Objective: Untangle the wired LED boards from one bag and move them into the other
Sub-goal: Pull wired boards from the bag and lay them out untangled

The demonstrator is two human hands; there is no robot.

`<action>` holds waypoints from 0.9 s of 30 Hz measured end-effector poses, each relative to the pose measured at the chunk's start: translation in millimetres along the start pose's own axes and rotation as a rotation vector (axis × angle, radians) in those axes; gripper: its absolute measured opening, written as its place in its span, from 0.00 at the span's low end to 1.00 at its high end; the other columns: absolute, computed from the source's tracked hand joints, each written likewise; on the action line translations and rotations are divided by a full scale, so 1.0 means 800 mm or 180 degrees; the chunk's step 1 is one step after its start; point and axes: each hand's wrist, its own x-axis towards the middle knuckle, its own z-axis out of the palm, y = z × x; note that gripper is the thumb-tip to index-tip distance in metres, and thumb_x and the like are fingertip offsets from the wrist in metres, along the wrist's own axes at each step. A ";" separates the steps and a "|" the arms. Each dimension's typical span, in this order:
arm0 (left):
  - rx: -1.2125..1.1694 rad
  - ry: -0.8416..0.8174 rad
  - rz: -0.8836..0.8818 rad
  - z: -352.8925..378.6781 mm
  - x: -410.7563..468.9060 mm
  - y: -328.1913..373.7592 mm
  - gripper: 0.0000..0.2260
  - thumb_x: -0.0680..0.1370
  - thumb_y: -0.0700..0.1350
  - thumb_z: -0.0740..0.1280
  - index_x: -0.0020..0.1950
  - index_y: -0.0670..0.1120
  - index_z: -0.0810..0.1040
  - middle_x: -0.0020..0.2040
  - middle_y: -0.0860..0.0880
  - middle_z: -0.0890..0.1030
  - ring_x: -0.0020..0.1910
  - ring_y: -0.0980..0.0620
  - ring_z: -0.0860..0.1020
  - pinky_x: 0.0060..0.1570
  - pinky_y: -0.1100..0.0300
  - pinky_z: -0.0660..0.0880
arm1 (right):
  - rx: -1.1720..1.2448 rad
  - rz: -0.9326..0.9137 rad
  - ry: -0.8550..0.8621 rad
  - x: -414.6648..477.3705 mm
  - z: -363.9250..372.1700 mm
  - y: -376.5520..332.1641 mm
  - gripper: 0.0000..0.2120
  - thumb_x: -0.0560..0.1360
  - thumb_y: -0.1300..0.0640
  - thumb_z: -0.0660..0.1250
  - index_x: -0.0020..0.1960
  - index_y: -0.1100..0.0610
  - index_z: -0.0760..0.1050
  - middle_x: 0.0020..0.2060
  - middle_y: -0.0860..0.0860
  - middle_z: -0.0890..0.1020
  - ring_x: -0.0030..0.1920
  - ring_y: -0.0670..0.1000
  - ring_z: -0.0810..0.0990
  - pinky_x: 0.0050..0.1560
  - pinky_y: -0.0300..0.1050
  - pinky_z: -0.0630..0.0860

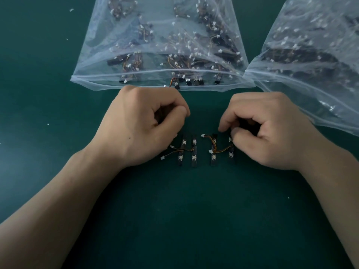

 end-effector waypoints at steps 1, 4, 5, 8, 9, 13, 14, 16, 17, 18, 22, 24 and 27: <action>-0.0008 0.0005 -0.0004 0.000 0.000 0.001 0.08 0.77 0.42 0.67 0.42 0.50 0.85 0.31 0.53 0.80 0.33 0.50 0.78 0.33 0.60 0.72 | -0.0042 0.0003 -0.0012 0.000 0.002 -0.001 0.09 0.70 0.62 0.67 0.44 0.50 0.83 0.38 0.39 0.78 0.39 0.45 0.79 0.37 0.43 0.73; -0.0028 0.0005 -0.0036 0.000 0.000 0.002 0.08 0.77 0.43 0.67 0.42 0.50 0.85 0.34 0.55 0.81 0.33 0.50 0.79 0.32 0.62 0.72 | -0.0097 -0.0051 -0.0029 0.001 0.003 -0.002 0.07 0.71 0.59 0.69 0.44 0.49 0.83 0.38 0.39 0.79 0.41 0.46 0.81 0.37 0.50 0.76; -0.0006 0.0006 -0.0048 0.001 0.000 0.003 0.08 0.77 0.43 0.67 0.42 0.50 0.85 0.33 0.55 0.80 0.33 0.51 0.78 0.32 0.63 0.71 | -0.0105 -0.0076 -0.0028 0.001 0.002 -0.002 0.07 0.71 0.59 0.69 0.44 0.48 0.83 0.38 0.39 0.79 0.41 0.46 0.81 0.38 0.50 0.77; 0.0091 -0.0013 -0.0081 0.002 -0.001 0.004 0.09 0.77 0.46 0.66 0.41 0.51 0.85 0.29 0.54 0.77 0.32 0.52 0.76 0.31 0.66 0.68 | -0.0063 -0.0128 -0.0054 0.000 0.004 -0.002 0.06 0.72 0.58 0.70 0.45 0.49 0.84 0.39 0.40 0.80 0.41 0.46 0.81 0.38 0.51 0.77; 0.0103 -0.0031 -0.0080 0.001 -0.001 0.004 0.09 0.77 0.46 0.66 0.41 0.51 0.85 0.29 0.54 0.77 0.32 0.52 0.76 0.32 0.65 0.68 | -0.0060 -0.0143 -0.0063 0.000 0.004 -0.002 0.06 0.72 0.58 0.70 0.46 0.49 0.85 0.39 0.41 0.80 0.41 0.46 0.81 0.38 0.52 0.77; 0.0124 -0.0203 -0.0115 -0.001 -0.002 0.004 0.09 0.75 0.47 0.66 0.42 0.53 0.85 0.28 0.55 0.77 0.31 0.52 0.76 0.32 0.62 0.69 | -0.0062 -0.0149 -0.0070 0.001 0.005 -0.002 0.05 0.73 0.57 0.71 0.46 0.49 0.85 0.39 0.41 0.79 0.41 0.46 0.80 0.38 0.52 0.77; 0.0176 -0.0269 -0.0145 -0.002 -0.002 0.004 0.09 0.74 0.47 0.65 0.41 0.54 0.85 0.28 0.56 0.77 0.31 0.52 0.76 0.32 0.62 0.69 | -0.0063 -0.0150 -0.0071 0.001 0.005 -0.002 0.04 0.74 0.56 0.72 0.46 0.48 0.85 0.39 0.41 0.79 0.41 0.46 0.80 0.38 0.52 0.77; 0.0286 -0.0367 -0.0170 -0.003 -0.002 0.005 0.09 0.72 0.48 0.65 0.40 0.54 0.85 0.29 0.56 0.77 0.31 0.52 0.75 0.33 0.62 0.69 | -0.0066 -0.0144 -0.0073 0.000 0.006 -0.001 0.04 0.74 0.56 0.72 0.46 0.48 0.85 0.39 0.41 0.79 0.41 0.46 0.80 0.38 0.52 0.76; 0.0311 -0.0384 -0.0159 -0.003 -0.002 0.006 0.09 0.72 0.47 0.64 0.39 0.54 0.84 0.29 0.56 0.77 0.31 0.52 0.75 0.32 0.62 0.69 | -0.0066 -0.0139 -0.0071 0.000 0.006 -0.001 0.04 0.74 0.55 0.72 0.46 0.48 0.85 0.39 0.41 0.79 0.41 0.46 0.80 0.39 0.52 0.76; 0.0297 -0.0384 -0.0144 -0.004 -0.002 0.006 0.08 0.71 0.47 0.65 0.38 0.53 0.84 0.29 0.56 0.77 0.31 0.51 0.75 0.32 0.62 0.69 | -0.0060 -0.0138 -0.0068 0.000 0.006 -0.001 0.04 0.74 0.55 0.72 0.46 0.48 0.85 0.39 0.40 0.78 0.41 0.46 0.79 0.39 0.52 0.76; -0.0051 -0.0223 -0.0087 -0.005 -0.003 0.004 0.09 0.73 0.42 0.65 0.39 0.51 0.84 0.27 0.53 0.76 0.28 0.51 0.74 0.30 0.69 0.65 | 0.0035 -0.0137 -0.0075 0.001 0.004 -0.002 0.05 0.76 0.50 0.71 0.48 0.48 0.85 0.38 0.40 0.78 0.41 0.46 0.80 0.39 0.52 0.75; -0.0153 -0.0083 -0.0063 -0.004 -0.003 0.002 0.09 0.73 0.40 0.66 0.39 0.50 0.84 0.29 0.53 0.76 0.27 0.53 0.72 0.30 0.71 0.64 | 0.0039 -0.0145 -0.0088 0.001 0.004 -0.002 0.07 0.77 0.47 0.71 0.50 0.48 0.85 0.38 0.40 0.78 0.41 0.47 0.79 0.39 0.52 0.75; -0.0057 -0.0107 0.0061 -0.002 -0.002 -0.001 0.08 0.75 0.42 0.67 0.42 0.51 0.85 0.32 0.55 0.78 0.32 0.54 0.76 0.33 0.64 0.69 | 0.0003 -0.0138 -0.0117 0.001 0.005 -0.002 0.08 0.76 0.45 0.73 0.50 0.47 0.85 0.39 0.41 0.78 0.41 0.46 0.79 0.39 0.53 0.76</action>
